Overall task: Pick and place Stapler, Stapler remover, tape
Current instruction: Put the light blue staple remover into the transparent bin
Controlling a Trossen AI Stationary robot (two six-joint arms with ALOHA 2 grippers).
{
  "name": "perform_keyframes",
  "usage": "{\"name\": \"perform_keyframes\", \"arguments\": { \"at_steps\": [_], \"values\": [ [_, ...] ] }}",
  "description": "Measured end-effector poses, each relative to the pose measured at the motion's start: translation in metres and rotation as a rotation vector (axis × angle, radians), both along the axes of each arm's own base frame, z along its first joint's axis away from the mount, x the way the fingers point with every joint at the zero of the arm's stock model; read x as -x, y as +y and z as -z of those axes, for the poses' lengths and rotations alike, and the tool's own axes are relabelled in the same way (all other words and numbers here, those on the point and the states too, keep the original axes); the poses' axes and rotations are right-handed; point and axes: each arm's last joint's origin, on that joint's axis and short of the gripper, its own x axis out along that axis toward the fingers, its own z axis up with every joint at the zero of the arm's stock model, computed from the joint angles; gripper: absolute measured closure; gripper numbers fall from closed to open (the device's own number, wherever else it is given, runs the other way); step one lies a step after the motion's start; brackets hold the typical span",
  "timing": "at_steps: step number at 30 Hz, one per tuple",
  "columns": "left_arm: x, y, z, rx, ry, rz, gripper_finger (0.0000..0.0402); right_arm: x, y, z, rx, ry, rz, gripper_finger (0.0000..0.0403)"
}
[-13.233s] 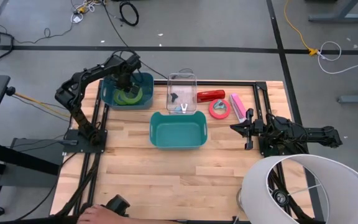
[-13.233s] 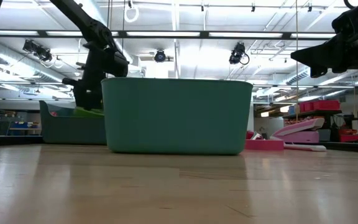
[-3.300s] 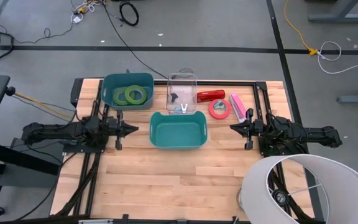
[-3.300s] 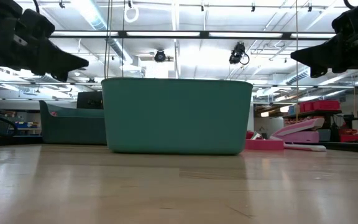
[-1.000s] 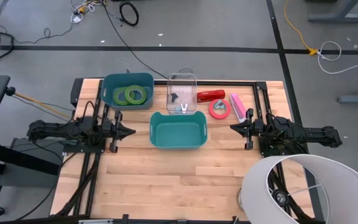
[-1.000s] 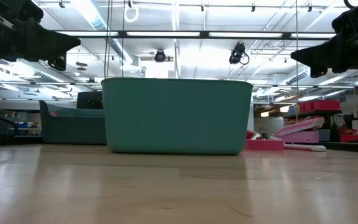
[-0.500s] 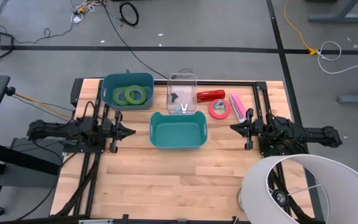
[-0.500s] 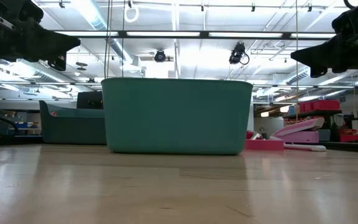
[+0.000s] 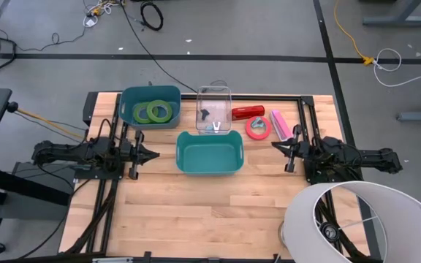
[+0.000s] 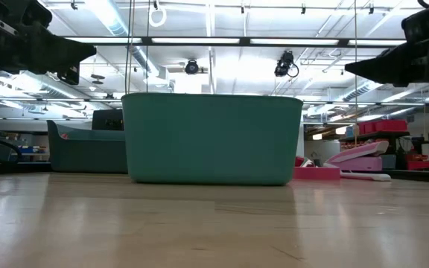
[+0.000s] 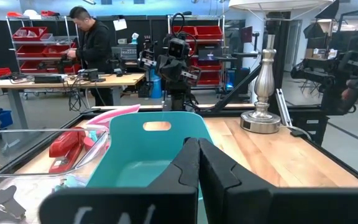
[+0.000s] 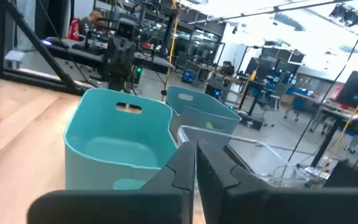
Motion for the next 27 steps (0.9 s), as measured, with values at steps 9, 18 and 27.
{"name": "perform_keyframes", "arguments": {
  "at_steps": [9,18,27],
  "values": [
    [0.0,0.0,0.0,0.0,0.0,0.0,0.0399,0.002,-0.001,-0.012,0.009,-0.121,0.021,0.0385],
    [0.0,0.0,0.0,0.0,0.001,0.0,0.0399,0.01,-0.003,-0.035,-0.153,-0.413,0.069,0.0385],
    [0.0,0.0,0.0,0.0,0.0,0.0,0.0399,0.015,-0.003,-0.045,-0.258,-0.56,0.035,0.0385]
  ]
}}
